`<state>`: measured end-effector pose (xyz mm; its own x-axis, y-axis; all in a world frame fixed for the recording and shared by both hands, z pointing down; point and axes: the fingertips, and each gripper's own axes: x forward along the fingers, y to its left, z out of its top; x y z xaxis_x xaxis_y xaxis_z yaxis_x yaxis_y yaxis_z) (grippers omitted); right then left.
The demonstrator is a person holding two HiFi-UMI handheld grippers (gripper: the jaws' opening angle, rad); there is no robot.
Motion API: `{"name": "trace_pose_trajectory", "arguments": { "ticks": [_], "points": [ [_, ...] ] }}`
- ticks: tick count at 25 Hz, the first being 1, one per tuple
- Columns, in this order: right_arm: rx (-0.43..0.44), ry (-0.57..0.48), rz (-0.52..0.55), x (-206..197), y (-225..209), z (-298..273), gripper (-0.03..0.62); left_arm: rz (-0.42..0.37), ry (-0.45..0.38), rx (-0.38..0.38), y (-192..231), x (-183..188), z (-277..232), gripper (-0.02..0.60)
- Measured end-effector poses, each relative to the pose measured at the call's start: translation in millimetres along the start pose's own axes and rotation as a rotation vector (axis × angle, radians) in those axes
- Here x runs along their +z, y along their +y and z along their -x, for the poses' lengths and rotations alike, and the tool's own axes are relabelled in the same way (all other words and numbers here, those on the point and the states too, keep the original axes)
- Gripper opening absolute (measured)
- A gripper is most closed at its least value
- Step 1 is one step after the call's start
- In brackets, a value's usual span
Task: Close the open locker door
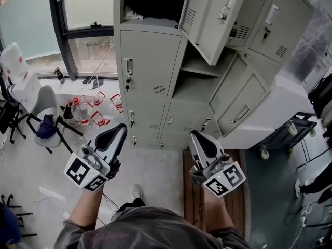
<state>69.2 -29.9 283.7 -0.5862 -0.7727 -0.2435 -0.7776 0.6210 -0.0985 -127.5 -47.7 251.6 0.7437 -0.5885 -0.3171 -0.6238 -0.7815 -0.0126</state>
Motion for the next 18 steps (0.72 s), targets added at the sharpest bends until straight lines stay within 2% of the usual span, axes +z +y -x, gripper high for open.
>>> {"name": "trace_pose_trajectory", "arguments": {
  "ticks": [8,18],
  "points": [
    [-0.030,0.001,0.014,-6,-14,-62,0.021,-0.002,-0.009,-0.045,65,2,-27,0.009],
    [-0.067,-0.001,0.037,-14,-25,-123,0.021,-0.003,-0.034,-0.111,126,2,-50,0.009]
  ]
}}
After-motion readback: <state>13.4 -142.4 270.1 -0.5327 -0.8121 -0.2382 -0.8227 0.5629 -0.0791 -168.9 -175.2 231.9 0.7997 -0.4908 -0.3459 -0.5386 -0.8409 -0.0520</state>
